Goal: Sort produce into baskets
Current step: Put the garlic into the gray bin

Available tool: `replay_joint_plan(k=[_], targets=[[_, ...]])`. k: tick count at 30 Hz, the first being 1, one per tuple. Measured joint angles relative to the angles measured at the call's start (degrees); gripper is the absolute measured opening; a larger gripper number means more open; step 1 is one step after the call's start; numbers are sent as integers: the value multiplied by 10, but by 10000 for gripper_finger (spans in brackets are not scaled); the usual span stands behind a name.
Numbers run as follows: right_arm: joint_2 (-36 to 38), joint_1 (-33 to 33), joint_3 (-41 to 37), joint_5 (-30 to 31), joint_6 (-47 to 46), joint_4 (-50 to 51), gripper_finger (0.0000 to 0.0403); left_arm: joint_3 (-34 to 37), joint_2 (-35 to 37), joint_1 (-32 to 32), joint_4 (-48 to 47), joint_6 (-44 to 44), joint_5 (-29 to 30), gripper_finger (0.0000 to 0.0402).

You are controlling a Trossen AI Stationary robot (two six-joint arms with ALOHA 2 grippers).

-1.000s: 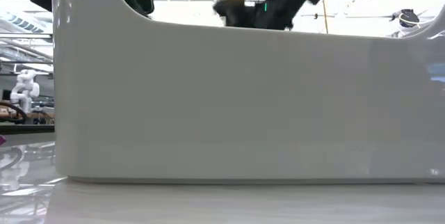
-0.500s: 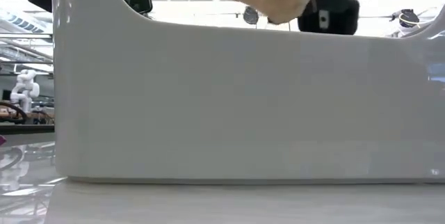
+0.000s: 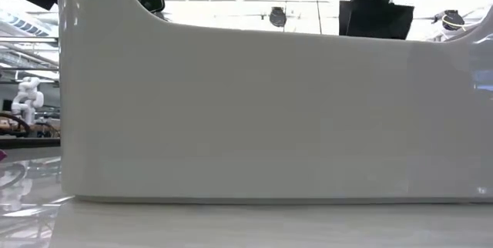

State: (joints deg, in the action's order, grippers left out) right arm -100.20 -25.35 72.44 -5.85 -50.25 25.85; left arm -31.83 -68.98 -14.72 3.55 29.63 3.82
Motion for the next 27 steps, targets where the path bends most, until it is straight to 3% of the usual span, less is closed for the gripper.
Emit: replay_joint_plan(k=[4, 9, 11, 14, 16, 21, 27], targets=[[29, 32, 0, 4, 30, 62, 270, 0, 0, 0, 1, 10, 37, 232], [82, 81, 0, 57, 123, 142, 260, 0, 0, 0, 5, 70, 84, 232], [106, 108, 0, 111, 149, 189, 254, 0, 0, 0, 6, 90, 89, 232], [132, 166, 0, 239, 167, 259, 243, 0, 0, 0, 6, 119, 108, 232], [146, 222, 0, 277, 187, 285, 239, 0, 0, 0, 6, 144, 127, 232], [153, 385, 0, 228, 272, 290, 247, 0, 0, 1, 7, 211, 162, 232], [129, 541, 0, 221, 334, 289, 283, 0, 0, 1, 7, 293, 174, 232]])
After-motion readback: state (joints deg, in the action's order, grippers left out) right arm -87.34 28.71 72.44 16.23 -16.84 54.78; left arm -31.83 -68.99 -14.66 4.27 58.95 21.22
